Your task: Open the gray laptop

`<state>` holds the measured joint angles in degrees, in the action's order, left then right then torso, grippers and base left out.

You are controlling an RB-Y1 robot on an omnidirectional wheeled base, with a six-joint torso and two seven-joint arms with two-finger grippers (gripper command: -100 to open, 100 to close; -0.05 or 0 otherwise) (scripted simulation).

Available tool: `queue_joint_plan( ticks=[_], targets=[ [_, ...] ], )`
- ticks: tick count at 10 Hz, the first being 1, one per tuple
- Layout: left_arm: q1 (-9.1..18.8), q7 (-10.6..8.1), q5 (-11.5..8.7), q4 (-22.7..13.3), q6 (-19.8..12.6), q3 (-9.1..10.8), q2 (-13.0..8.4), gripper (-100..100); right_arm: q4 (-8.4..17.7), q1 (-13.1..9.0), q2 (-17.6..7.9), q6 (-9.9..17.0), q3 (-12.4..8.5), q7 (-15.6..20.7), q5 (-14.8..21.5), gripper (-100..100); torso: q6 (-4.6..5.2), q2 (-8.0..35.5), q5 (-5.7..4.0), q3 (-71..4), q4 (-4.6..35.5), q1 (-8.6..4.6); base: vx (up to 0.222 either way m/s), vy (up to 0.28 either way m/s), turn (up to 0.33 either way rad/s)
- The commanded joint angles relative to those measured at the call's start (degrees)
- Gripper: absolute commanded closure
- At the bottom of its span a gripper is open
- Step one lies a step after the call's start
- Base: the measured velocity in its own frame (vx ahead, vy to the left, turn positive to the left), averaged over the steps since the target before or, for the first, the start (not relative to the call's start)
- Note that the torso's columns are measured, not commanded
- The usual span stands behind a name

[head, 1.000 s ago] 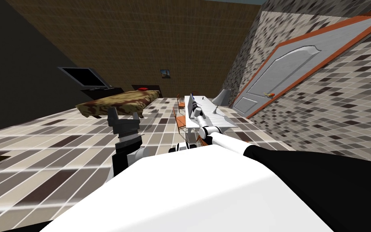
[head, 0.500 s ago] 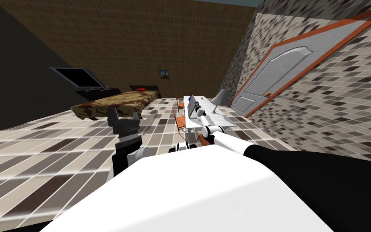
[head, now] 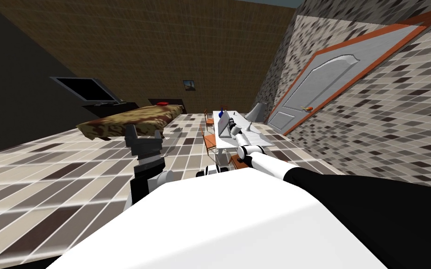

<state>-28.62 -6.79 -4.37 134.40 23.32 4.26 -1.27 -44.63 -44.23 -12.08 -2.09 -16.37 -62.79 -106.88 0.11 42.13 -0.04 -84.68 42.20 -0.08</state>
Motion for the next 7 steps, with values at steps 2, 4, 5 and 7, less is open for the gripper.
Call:
queue_joint_plan(
  ticks=[2, 4, 5, 7],
  targets=[
    [0.0, 0.0, 0.0, 0.0, 0.0, 0.0, -0.01, 0, 0.98, -0.57, 0.57, 2.73, -4.43, -1.56, 3.53, 100, -0.19, 0.16, 0.02, 0.1, 0.07, 0.06, 0.006, 0.005, 0.013],
    [0.0, 0.0, 0.0, 0.0, 0.0, 0.0, 0.0, 0, 1.39, -0.45, -0.11, 3.76, -4.74, -1.93, 2.65, 100, 0.0, 0.28, 0.06, 0.18, 0.17, 0.08, 0.009, 0.013, -0.027],
    [0.0, 0.0, 0.0, 0.0, 0.0, 0.0, -0.01, 0, 2.14, 0.47, -1.13, 5.69, -6.14, -2.52, 0.86, 100, -0.11, 0.3, 0.06, 0.2, 0.17, 0.11, 0.012, -0.006, 0.072],
    [0.0, 0.0, 0.0, 0.0, 0.0, 0.0, -0.01, 0, 2.83, 1.32, -2.0, 7.39, -7.47, -2.91, -0.81, 100, -0.06, 0.23, 0.03, 0.14, 0.1, 0.04, 0.013, -0.014, 0.04]
  ],
)
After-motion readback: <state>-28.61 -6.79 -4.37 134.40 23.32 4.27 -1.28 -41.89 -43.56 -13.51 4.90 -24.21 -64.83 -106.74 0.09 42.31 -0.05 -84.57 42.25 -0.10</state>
